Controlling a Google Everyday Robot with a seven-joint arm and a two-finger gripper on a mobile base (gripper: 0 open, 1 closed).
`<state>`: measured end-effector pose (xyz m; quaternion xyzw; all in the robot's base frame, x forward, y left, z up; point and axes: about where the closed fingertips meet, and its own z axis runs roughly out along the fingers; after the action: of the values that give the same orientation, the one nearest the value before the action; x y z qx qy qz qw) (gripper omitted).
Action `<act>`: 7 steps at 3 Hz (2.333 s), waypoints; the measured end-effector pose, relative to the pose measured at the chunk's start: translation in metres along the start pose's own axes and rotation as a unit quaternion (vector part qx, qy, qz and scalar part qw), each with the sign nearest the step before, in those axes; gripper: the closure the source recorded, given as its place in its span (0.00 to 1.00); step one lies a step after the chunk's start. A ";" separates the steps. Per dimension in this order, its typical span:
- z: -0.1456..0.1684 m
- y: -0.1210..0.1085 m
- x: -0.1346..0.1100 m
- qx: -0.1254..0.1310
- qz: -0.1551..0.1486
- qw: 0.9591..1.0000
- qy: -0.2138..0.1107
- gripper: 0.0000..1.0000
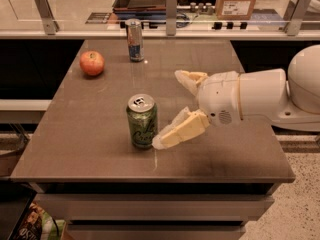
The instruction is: Move green can near redbull can
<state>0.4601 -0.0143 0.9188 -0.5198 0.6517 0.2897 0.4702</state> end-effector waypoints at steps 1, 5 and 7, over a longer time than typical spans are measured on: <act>0.011 0.001 0.009 0.009 0.013 0.999 -0.037 0.00; 0.054 -0.002 0.008 -0.003 0.024 0.989 -0.146 0.00; 0.056 0.001 0.005 -0.006 0.021 0.989 -0.145 0.42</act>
Offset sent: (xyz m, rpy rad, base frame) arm 0.0129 0.0143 -0.0252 0.2833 -0.0616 -0.0532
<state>0.4767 0.0327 0.8925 -0.4614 0.5853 0.3763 0.5504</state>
